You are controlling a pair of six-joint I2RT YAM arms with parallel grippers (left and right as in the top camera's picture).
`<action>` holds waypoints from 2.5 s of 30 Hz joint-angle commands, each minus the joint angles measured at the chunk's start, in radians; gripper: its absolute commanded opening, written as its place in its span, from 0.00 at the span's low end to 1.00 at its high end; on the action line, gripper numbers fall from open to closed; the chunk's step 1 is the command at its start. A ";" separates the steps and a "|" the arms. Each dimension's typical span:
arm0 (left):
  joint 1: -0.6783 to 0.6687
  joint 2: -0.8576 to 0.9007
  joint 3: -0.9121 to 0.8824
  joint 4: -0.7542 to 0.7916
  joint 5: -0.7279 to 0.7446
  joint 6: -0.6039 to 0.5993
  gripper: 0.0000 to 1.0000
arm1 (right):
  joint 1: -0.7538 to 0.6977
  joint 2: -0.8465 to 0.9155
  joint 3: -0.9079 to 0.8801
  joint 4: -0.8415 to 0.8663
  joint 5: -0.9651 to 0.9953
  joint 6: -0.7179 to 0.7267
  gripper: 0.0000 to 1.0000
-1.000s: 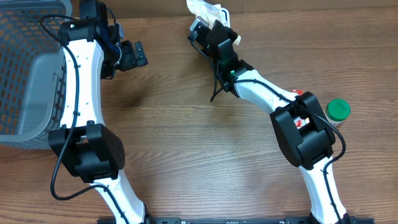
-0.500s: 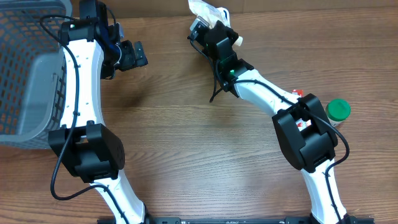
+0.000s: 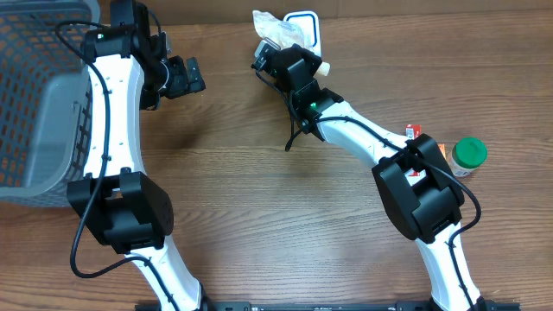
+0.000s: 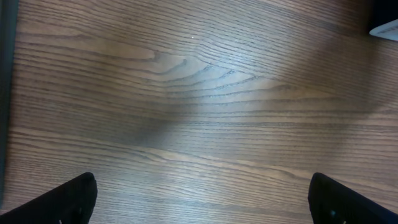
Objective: Scan the item barcode
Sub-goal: 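Raise the Pantree bag with the right gripper to the white scanner, then carry the bag right and lower it onto the table near the jar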
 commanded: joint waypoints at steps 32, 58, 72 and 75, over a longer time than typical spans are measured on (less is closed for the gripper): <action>-0.001 0.003 0.015 0.001 -0.006 -0.010 1.00 | -0.045 -0.479 -0.010 -1.115 -0.216 0.582 0.07; -0.001 0.003 0.015 0.001 -0.006 -0.010 1.00 | -0.218 -0.479 -0.262 -1.414 -0.317 0.640 1.00; -0.001 0.003 0.015 0.001 -0.007 -0.010 1.00 | -0.226 -0.489 -0.197 -1.382 0.141 0.904 1.00; 0.000 0.003 0.015 0.001 -0.007 -0.010 1.00 | -0.226 -0.500 -0.170 -1.371 0.155 0.905 1.00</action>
